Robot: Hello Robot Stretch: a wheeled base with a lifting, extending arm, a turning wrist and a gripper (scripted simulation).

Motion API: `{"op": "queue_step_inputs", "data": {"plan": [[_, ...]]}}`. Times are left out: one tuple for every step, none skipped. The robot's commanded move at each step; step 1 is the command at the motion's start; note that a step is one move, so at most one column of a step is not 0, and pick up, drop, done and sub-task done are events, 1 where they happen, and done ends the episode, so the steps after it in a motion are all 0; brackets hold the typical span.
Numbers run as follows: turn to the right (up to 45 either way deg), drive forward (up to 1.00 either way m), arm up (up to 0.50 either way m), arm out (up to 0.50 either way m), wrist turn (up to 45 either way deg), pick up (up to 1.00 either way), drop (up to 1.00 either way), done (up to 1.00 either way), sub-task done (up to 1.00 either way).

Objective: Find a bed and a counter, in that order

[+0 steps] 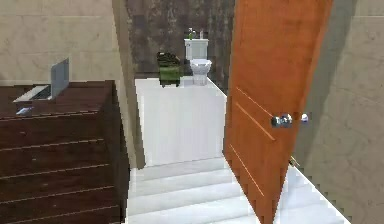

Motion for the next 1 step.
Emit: {"op": "queue_step_inputs", "data": {"plan": [[0.0, 1.0, 0.0, 0.0, 0.0, 0.0, 0.0, 0.0, 0.0]]}}
